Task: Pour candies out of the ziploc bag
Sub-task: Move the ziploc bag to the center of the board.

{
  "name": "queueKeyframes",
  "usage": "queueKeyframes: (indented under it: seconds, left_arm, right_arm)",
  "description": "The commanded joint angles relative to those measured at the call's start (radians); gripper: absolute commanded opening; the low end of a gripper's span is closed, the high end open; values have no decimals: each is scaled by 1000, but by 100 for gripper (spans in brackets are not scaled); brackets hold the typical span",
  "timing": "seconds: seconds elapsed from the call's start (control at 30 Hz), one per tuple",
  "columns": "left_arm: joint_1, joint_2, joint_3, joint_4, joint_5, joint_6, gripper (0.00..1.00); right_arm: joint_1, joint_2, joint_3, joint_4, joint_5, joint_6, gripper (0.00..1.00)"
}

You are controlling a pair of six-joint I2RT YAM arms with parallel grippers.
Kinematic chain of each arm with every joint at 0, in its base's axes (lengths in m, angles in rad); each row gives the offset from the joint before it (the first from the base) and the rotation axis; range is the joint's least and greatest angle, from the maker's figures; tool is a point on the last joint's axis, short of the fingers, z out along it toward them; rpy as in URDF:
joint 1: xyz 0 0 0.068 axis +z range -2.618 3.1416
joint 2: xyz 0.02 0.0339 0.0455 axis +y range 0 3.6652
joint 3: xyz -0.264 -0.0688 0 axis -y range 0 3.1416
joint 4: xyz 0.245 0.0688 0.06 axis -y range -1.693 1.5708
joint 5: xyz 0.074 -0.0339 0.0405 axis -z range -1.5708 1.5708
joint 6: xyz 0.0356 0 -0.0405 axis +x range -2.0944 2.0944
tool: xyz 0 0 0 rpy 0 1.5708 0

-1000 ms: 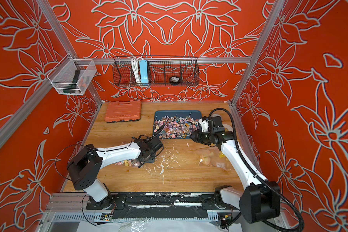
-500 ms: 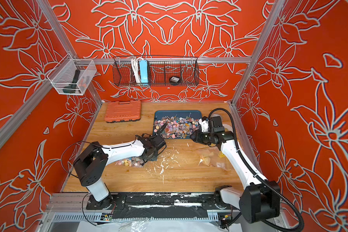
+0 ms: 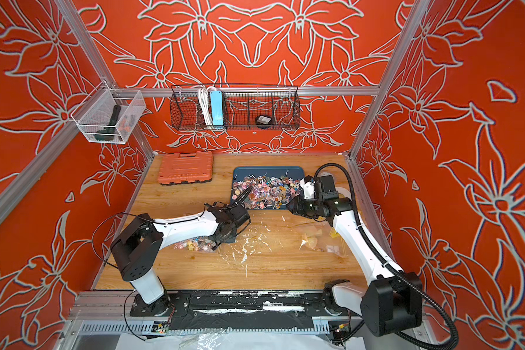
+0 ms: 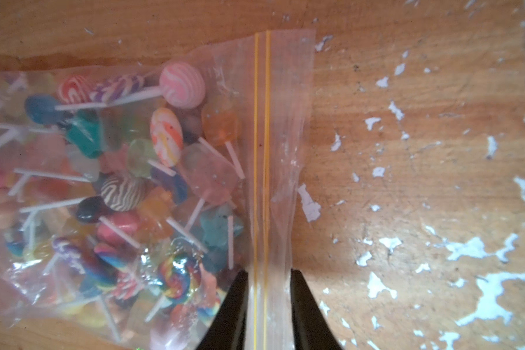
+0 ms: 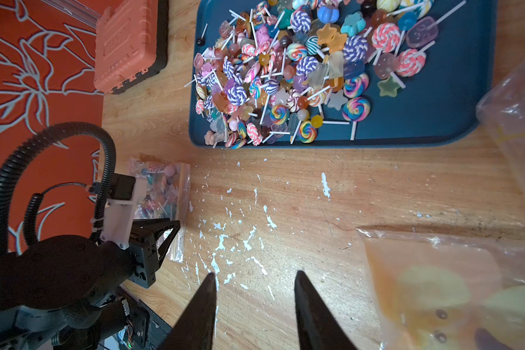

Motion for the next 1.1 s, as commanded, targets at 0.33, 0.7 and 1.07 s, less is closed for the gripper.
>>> queueKeyframes:
  seconds: [0.33, 0.7, 1.07]
  left_arm:
    - [15, 45, -14, -3, -18, -13, 26]
    - [25, 45, -37, 17, -17, -8, 19]
    - [35, -4, -48, 28, -29, 6, 0]
  right_arm:
    - [7, 7, -16, 1, -23, -19, 43]
    - [6, 7, -16, 3, -24, -18, 43]
    - [5, 7, -13, 1, -31, -21, 43]
